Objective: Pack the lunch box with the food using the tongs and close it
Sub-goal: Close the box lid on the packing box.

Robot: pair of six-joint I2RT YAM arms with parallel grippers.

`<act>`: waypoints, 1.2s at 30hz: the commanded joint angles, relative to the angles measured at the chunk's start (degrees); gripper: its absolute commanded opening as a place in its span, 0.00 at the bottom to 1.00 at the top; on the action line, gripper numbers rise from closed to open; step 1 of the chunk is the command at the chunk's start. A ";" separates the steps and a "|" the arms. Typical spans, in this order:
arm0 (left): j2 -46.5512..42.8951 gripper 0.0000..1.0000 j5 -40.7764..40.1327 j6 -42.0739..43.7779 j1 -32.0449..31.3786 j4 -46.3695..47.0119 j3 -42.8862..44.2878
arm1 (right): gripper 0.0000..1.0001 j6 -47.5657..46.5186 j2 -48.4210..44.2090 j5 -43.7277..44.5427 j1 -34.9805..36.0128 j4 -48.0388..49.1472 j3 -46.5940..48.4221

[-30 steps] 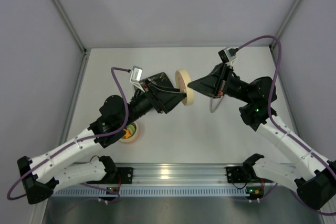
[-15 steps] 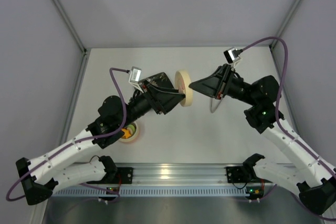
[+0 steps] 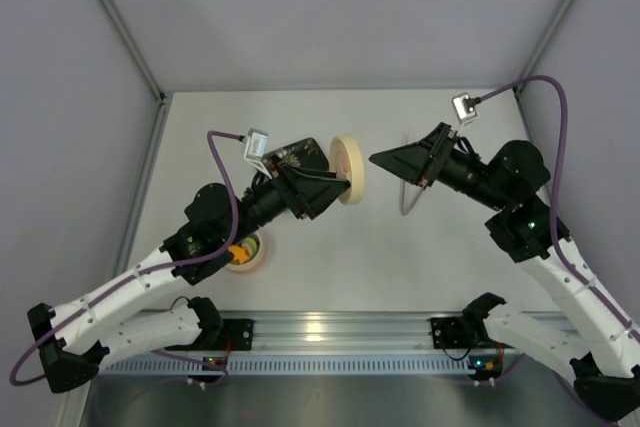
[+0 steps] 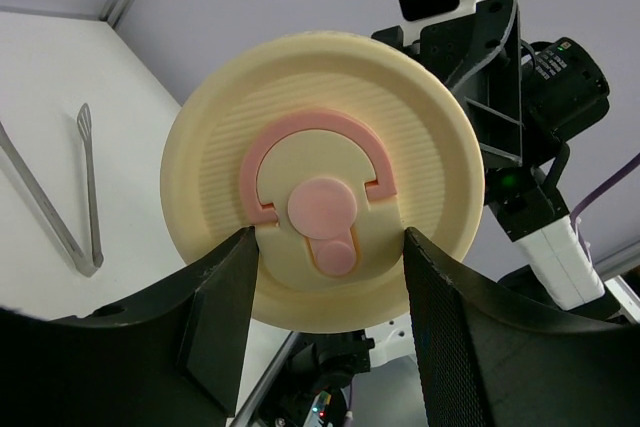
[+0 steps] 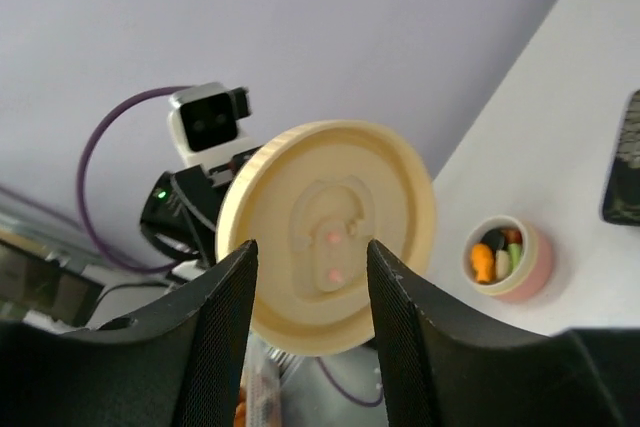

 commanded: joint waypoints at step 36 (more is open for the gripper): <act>-5.13 0.00 -40.37 -11.36 -0.15 -76.42 3.43 | 0.46 -21.30 -7.20 22.87 -0.54 -20.20 -12.06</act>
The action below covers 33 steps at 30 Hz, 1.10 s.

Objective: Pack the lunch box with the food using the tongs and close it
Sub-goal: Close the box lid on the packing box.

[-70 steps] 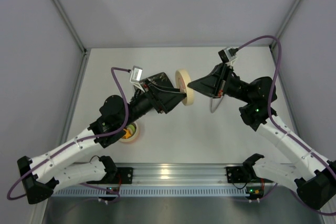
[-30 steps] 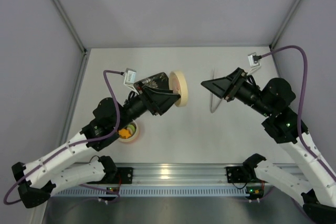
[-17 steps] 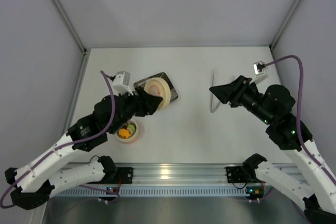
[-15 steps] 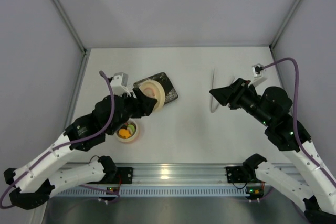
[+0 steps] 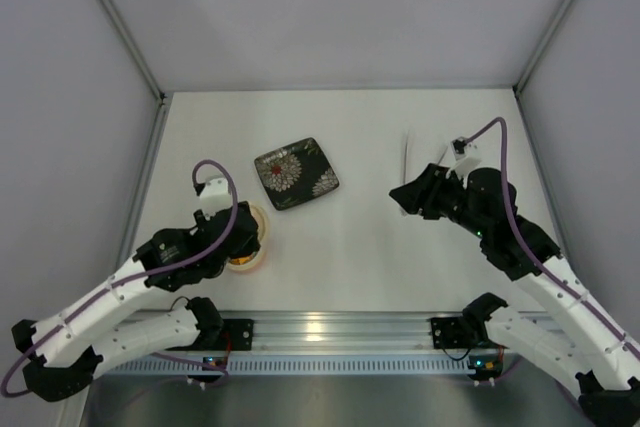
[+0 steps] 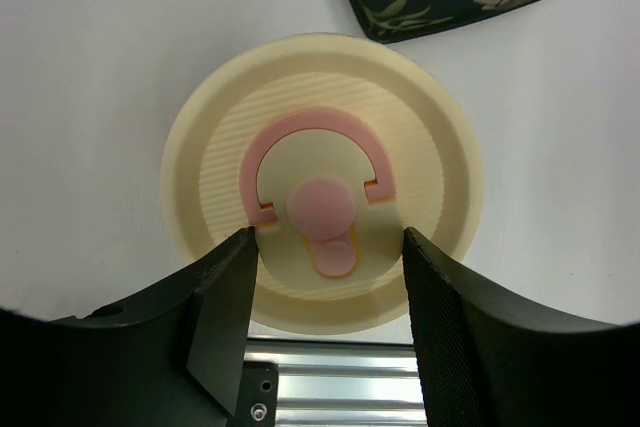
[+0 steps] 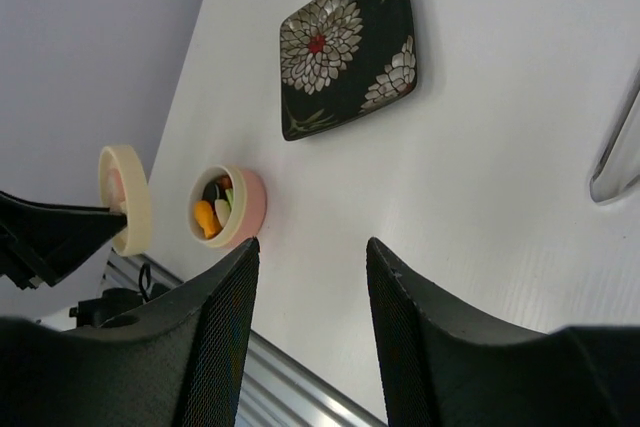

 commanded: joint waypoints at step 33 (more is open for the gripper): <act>6.99 0.00 9.06 2.11 17.87 16.93 -15.07 | 0.45 0.02 1.68 -4.25 -0.28 4.16 -2.39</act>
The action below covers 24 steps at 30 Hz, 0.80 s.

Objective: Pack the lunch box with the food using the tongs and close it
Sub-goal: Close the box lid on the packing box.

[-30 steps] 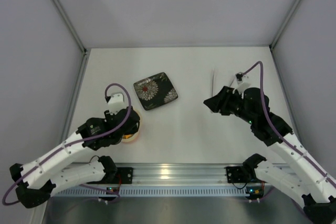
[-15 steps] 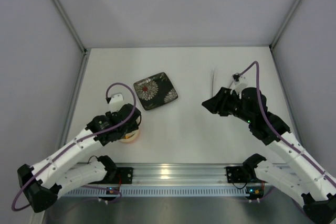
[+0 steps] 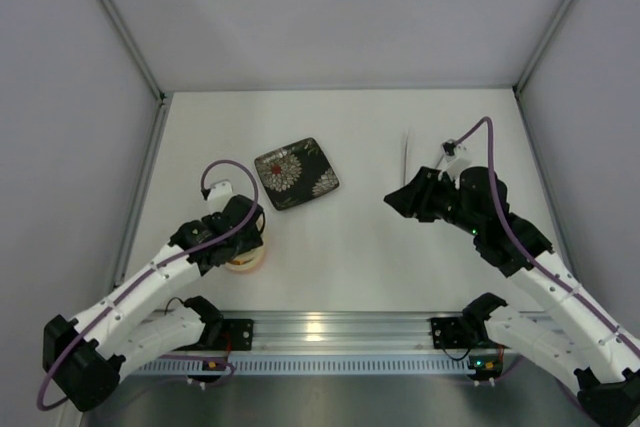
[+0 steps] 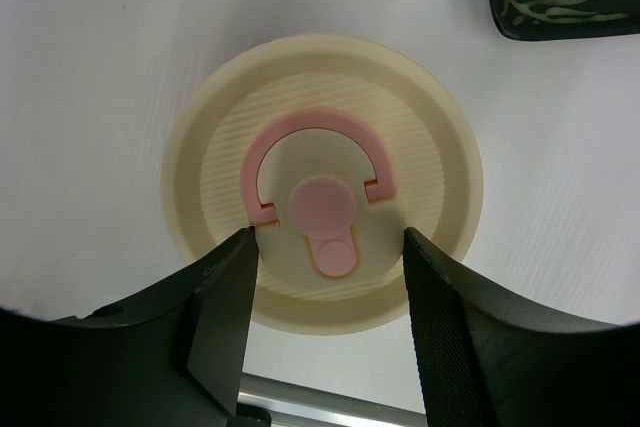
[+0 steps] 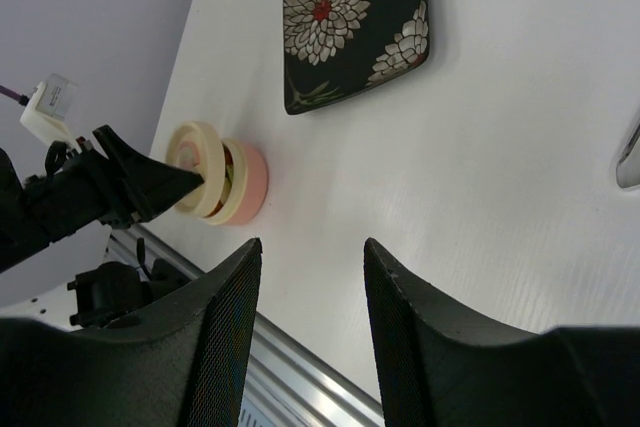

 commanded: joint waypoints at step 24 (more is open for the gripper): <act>-0.87 0.00 5.15 -2.85 6.16 4.05 -4.03 | 0.44 0.09 0.81 -1.72 -0.28 4.59 -1.65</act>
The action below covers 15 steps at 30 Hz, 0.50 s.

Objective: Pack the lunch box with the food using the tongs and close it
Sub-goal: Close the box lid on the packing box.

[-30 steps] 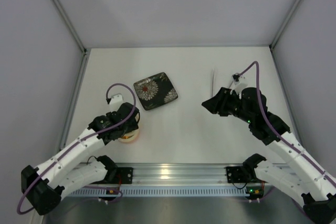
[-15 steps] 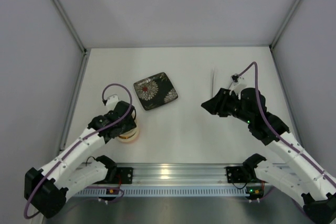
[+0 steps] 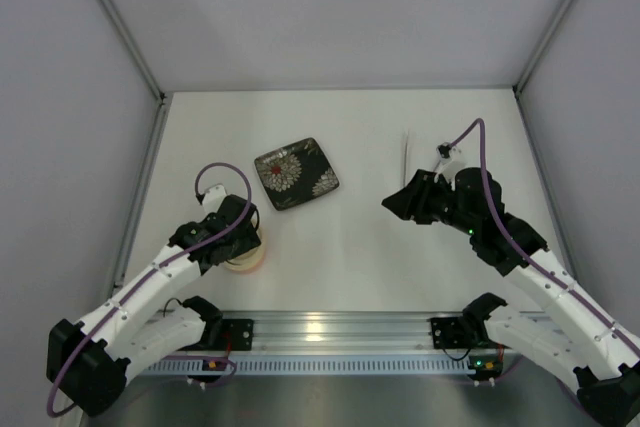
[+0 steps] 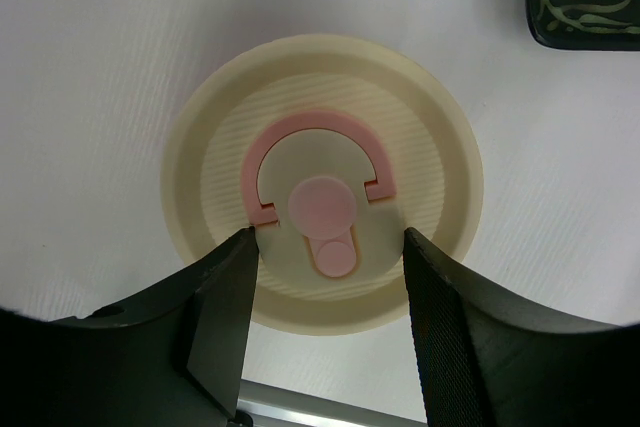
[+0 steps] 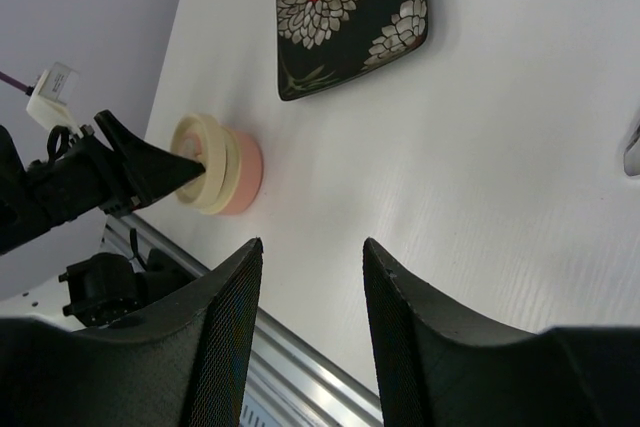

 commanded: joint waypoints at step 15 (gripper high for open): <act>-2.44 0.00 -0.90 -4.22 3.75 -0.72 -0.93 | 0.44 -0.46 1.70 -2.39 -0.28 5.86 -1.44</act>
